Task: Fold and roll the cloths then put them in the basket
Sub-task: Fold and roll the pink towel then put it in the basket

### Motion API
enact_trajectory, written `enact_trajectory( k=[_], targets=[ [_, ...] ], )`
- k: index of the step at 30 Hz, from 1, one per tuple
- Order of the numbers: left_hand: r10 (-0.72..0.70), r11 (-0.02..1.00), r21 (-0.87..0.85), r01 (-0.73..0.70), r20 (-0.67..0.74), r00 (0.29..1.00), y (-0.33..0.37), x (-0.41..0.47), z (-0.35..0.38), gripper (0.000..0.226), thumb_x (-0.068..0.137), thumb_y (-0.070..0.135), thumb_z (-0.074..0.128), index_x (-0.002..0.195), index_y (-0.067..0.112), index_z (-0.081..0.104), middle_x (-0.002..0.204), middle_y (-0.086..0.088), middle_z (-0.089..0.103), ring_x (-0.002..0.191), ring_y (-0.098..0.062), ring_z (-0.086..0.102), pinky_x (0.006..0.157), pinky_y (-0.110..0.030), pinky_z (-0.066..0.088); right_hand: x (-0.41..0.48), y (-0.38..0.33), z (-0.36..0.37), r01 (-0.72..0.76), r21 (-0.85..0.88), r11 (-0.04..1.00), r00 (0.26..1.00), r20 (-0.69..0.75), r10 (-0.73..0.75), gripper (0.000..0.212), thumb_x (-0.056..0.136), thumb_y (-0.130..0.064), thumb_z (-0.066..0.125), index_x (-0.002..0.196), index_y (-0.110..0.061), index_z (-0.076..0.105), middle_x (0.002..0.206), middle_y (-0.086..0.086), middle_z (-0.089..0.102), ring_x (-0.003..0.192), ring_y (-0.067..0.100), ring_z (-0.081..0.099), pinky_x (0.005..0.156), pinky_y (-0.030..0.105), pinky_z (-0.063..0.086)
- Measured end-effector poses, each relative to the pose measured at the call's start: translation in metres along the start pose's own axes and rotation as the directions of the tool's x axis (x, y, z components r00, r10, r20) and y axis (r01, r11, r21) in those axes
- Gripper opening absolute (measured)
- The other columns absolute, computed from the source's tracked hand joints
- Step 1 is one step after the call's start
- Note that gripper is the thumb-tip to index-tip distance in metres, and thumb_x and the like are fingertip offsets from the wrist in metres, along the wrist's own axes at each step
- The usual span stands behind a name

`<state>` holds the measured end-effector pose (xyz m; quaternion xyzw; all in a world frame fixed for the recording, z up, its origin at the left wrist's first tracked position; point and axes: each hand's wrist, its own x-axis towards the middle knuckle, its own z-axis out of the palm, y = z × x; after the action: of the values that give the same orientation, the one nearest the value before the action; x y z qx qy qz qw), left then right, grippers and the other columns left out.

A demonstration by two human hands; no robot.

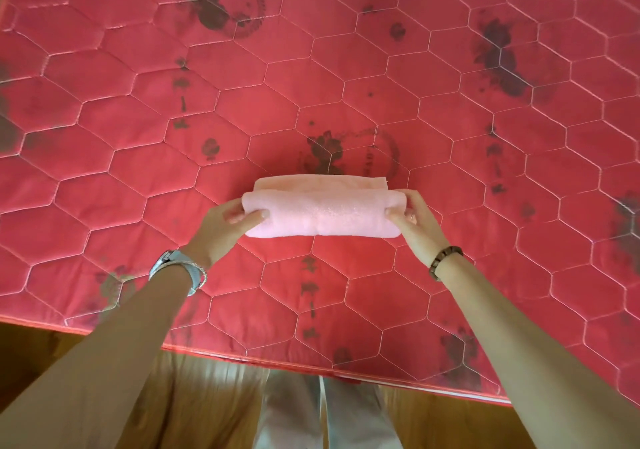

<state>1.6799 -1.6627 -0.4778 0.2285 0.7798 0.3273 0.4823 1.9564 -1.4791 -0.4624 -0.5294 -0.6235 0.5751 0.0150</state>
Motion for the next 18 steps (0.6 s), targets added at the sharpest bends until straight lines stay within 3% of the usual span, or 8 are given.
enact_trajectory(
  k=[4, 7, 9, 11, 14, 18],
  targets=[
    [-0.115, 0.993, 0.002, 0.116, -0.116, 0.987, 0.002, 0.007, 0.009, 0.058, 0.068, 0.068, 0.059, 0.092, 0.016, 0.070, 0.084, 0.001, 0.063, 0.081, -0.017, 0.054, 0.072, -0.029, 0.041, 0.013, -0.003, 0.013, -0.099, -0.001, 0.995, 0.987, -0.126, 0.098, 0.030, 0.098, -0.046, 0.047, 0.118, -0.024, 0.052, 0.106, -0.015, 0.054, 0.101, 0.010, 0.054, 0.084, 0.030, 0.048],
    [-0.146, 0.989, 0.000, 0.147, -0.150, 0.978, 0.010, 0.014, 0.016, 0.070, 0.069, 0.071, 0.053, 0.089, 0.004, 0.061, 0.077, 0.000, 0.046, 0.070, -0.017, 0.042, 0.061, -0.030, 0.030, 0.022, -0.008, 0.022, -0.130, -0.033, 0.991, 0.970, -0.211, 0.120, 0.031, 0.098, -0.048, 0.045, 0.108, -0.021, 0.053, 0.108, -0.003, 0.057, 0.093, 0.013, 0.055, 0.071, 0.025, 0.043],
    [-0.147, 0.989, -0.037, 0.143, -0.158, 0.976, 0.015, 0.016, 0.018, 0.073, 0.069, 0.072, 0.049, 0.095, 0.005, 0.061, 0.083, -0.002, 0.052, 0.075, -0.018, 0.047, 0.064, -0.031, 0.035, 0.028, -0.012, 0.026, -0.141, -0.047, 0.989, 0.960, -0.250, 0.125, 0.029, 0.098, -0.045, 0.045, 0.104, -0.017, 0.053, 0.118, 0.010, 0.052, 0.081, 0.006, 0.050, 0.062, 0.021, 0.034],
    [-0.177, 0.982, -0.096, 0.163, -0.164, 0.970, 0.017, 0.018, 0.022, 0.058, 0.082, 0.066, 0.051, 0.102, 0.012, 0.061, 0.097, -0.003, 0.061, 0.089, -0.020, 0.055, 0.073, -0.033, 0.044, 0.033, -0.017, 0.027, -0.164, -0.036, 0.986, 0.955, -0.256, 0.149, 0.029, 0.099, -0.043, 0.045, 0.104, -0.016, 0.051, 0.123, 0.011, 0.049, 0.077, 0.001, 0.045, 0.060, 0.020, 0.031],
    [-0.244, 0.961, -0.174, 0.213, -0.183, 0.952, 0.019, 0.023, 0.025, 0.035, 0.090, 0.059, 0.049, 0.107, 0.029, 0.058, 0.111, 0.001, 0.062, 0.108, -0.023, 0.058, 0.095, -0.042, 0.050, 0.038, -0.020, 0.027, -0.190, -0.002, 0.982, 0.954, -0.236, 0.184, 0.031, 0.099, -0.046, 0.045, 0.108, -0.017, 0.050, 0.125, 0.010, 0.052, 0.084, 0.008, 0.050, 0.061, 0.020, 0.032],
    [-0.327, 0.921, -0.283, 0.269, -0.180, 0.928, 0.027, 0.029, 0.027, 0.035, 0.090, 0.055, 0.054, 0.114, 0.029, 0.058, 0.110, 0.004, 0.062, 0.111, -0.022, 0.058, 0.101, -0.047, 0.048, 0.036, -0.023, 0.027, -0.192, 0.070, 0.979, 0.949, -0.241, 0.204, 0.033, 0.097, -0.049, 0.047, 0.110, -0.019, 0.047, 0.113, 0.001, 0.054, 0.095, 0.015, 0.051, 0.063, 0.020, 0.033]
  ],
)
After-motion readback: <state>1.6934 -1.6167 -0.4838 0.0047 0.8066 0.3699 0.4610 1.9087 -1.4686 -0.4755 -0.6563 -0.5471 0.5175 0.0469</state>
